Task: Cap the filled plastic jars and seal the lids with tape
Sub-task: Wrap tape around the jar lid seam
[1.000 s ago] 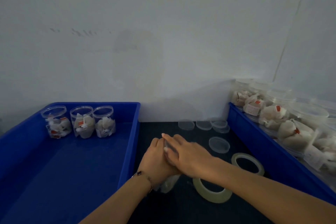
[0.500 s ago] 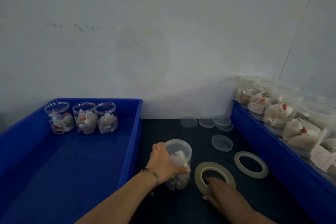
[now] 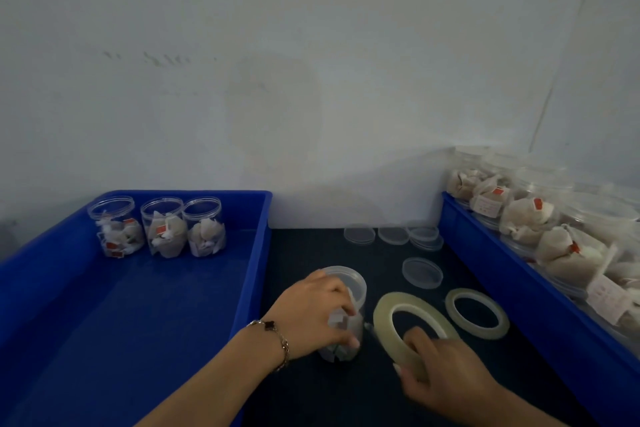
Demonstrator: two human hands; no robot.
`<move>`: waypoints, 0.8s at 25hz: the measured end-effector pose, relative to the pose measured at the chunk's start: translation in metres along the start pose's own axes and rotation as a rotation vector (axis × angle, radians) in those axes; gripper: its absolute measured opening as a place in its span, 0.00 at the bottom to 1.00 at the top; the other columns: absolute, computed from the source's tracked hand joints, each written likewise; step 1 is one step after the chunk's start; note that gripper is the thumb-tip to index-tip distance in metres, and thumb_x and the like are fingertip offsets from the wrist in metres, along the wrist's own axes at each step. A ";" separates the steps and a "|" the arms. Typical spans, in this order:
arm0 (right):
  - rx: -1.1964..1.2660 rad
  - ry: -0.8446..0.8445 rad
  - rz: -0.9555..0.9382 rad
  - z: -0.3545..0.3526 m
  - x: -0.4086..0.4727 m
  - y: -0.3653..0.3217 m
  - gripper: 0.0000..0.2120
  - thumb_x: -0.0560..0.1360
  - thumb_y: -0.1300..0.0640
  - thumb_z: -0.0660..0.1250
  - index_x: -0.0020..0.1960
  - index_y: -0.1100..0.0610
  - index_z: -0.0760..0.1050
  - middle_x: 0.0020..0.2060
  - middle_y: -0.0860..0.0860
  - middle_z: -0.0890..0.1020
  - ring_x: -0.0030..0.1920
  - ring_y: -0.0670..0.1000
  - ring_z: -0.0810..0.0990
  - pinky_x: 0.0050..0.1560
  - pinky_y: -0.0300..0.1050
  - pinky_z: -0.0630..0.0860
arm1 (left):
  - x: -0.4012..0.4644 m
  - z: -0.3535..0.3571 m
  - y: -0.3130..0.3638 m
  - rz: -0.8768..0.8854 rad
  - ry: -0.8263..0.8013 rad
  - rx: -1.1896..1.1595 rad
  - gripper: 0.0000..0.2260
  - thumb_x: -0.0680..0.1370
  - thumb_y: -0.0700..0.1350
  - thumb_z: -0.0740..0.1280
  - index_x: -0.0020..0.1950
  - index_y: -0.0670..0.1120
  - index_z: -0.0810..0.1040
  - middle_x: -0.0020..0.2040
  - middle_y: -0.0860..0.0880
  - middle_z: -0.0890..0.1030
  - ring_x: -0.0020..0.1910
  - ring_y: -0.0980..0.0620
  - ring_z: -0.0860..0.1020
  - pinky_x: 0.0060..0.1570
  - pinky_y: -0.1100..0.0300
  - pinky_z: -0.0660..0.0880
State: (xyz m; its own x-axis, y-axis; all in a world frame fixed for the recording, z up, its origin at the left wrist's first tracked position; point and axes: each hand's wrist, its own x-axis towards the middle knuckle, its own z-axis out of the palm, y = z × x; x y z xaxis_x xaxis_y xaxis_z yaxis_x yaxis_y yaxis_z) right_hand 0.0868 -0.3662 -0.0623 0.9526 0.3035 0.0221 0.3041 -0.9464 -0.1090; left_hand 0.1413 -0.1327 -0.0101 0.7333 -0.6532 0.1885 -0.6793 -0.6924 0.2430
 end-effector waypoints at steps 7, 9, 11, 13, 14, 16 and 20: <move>0.001 0.012 -0.031 -0.010 -0.004 -0.019 0.14 0.74 0.33 0.52 0.50 0.42 0.57 0.29 0.42 0.69 0.28 0.38 0.67 0.30 0.31 0.60 | 0.000 0.002 0.006 0.049 -0.077 0.028 0.20 0.73 0.62 0.65 0.61 0.54 0.76 0.58 0.56 0.74 0.58 0.59 0.66 0.55 0.61 0.69; 0.001 0.042 0.000 -0.011 -0.006 -0.024 0.14 0.74 0.34 0.52 0.50 0.42 0.58 0.29 0.42 0.68 0.28 0.38 0.67 0.30 0.31 0.59 | -0.001 0.001 0.008 0.023 -0.047 -0.071 0.14 0.73 0.60 0.66 0.53 0.54 0.79 0.52 0.56 0.76 0.53 0.62 0.67 0.52 0.63 0.69; 0.011 0.059 0.037 -0.010 -0.007 -0.027 0.14 0.75 0.34 0.52 0.51 0.42 0.58 0.30 0.42 0.69 0.29 0.39 0.68 0.30 0.31 0.60 | -0.001 0.001 0.011 0.003 -0.031 -0.126 0.10 0.73 0.59 0.67 0.47 0.54 0.80 0.48 0.57 0.75 0.50 0.63 0.68 0.52 0.63 0.70; 0.074 0.094 0.106 -0.010 -0.008 -0.029 0.15 0.75 0.35 0.54 0.55 0.41 0.57 0.30 0.43 0.71 0.30 0.39 0.71 0.30 0.31 0.63 | -0.001 0.000 0.012 -0.002 -0.005 -0.130 0.09 0.73 0.59 0.67 0.45 0.54 0.80 0.45 0.57 0.75 0.47 0.62 0.69 0.52 0.62 0.71; 0.138 0.117 0.153 -0.010 -0.007 -0.030 0.17 0.75 0.35 0.55 0.59 0.40 0.55 0.31 0.44 0.73 0.31 0.39 0.73 0.31 0.32 0.65 | -0.001 -0.001 0.013 -0.001 0.012 -0.127 0.09 0.73 0.59 0.66 0.44 0.55 0.80 0.45 0.58 0.75 0.47 0.62 0.70 0.51 0.63 0.72; 0.277 0.113 0.226 -0.005 -0.007 -0.032 0.28 0.75 0.37 0.59 0.67 0.36 0.46 0.33 0.43 0.76 0.32 0.38 0.76 0.31 0.32 0.67 | -0.002 -0.001 0.013 0.007 0.019 -0.128 0.08 0.73 0.58 0.66 0.40 0.55 0.79 0.42 0.59 0.73 0.44 0.63 0.70 0.48 0.65 0.70; 0.344 0.007 0.307 0.027 -0.002 -0.040 0.39 0.76 0.37 0.58 0.74 0.40 0.35 0.49 0.44 0.80 0.44 0.38 0.79 0.42 0.33 0.73 | -0.003 0.009 0.016 0.040 -0.108 -0.022 0.09 0.74 0.54 0.66 0.38 0.50 0.80 0.41 0.57 0.70 0.40 0.60 0.70 0.42 0.67 0.68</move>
State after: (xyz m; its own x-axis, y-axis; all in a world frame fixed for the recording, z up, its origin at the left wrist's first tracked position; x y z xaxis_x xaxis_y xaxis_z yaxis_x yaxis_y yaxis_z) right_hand 0.0728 -0.3261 -0.0852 0.9984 0.0132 -0.0559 -0.0124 -0.9004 -0.4349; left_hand 0.1281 -0.1447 -0.0157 0.6977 -0.7100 0.0949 -0.7061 -0.6594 0.2581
